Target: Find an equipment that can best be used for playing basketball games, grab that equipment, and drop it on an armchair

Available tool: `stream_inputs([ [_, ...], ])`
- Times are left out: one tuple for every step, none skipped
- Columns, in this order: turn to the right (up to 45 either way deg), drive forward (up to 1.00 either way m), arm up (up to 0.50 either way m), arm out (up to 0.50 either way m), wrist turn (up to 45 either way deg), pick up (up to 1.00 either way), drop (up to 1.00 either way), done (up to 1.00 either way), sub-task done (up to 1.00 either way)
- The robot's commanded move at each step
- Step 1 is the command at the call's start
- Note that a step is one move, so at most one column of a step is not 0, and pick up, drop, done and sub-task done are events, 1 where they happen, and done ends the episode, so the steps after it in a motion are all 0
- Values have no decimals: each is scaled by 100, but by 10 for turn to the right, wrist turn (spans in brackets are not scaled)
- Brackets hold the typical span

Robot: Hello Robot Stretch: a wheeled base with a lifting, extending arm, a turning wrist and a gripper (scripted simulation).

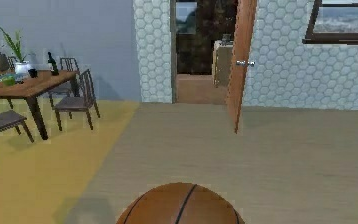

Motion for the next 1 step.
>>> stream_inputs([
  [30, 0, 0, 0, 0, 0, 0, 0, 0],
])
